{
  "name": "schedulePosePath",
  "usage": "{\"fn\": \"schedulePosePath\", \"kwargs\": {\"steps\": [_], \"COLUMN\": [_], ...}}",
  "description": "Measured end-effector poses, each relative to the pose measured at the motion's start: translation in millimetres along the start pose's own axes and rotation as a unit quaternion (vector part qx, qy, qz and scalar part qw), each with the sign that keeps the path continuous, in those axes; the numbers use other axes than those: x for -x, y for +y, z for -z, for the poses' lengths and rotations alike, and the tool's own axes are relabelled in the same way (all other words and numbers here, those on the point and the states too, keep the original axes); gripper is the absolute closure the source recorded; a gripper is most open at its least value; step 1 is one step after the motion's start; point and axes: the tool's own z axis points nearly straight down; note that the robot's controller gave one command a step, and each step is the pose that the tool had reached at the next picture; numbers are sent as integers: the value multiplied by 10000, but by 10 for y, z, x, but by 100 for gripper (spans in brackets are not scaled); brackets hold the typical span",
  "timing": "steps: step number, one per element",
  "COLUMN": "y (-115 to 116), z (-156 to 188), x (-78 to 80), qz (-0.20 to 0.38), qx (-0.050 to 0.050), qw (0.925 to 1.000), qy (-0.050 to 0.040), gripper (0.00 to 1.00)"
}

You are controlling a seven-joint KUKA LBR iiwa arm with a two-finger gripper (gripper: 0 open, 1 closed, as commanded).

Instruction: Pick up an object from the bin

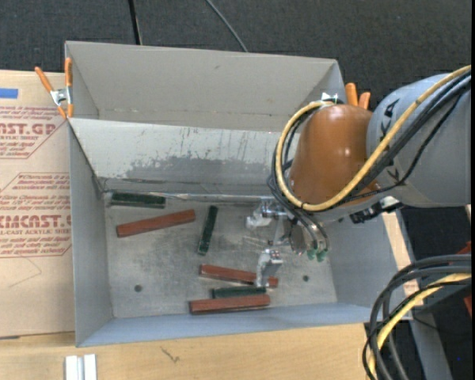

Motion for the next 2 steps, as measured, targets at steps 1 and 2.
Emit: {"fn": "schedulePosePath", "kwargs": {"steps": [1,2], "y": [223,228], "z": [-688,-683], "x": [-229,-209], "qz": [-436,-507], "qx": [2,3], "qw": [9990,9987], "qy": [-17,-46], "gripper": [0,0]}}
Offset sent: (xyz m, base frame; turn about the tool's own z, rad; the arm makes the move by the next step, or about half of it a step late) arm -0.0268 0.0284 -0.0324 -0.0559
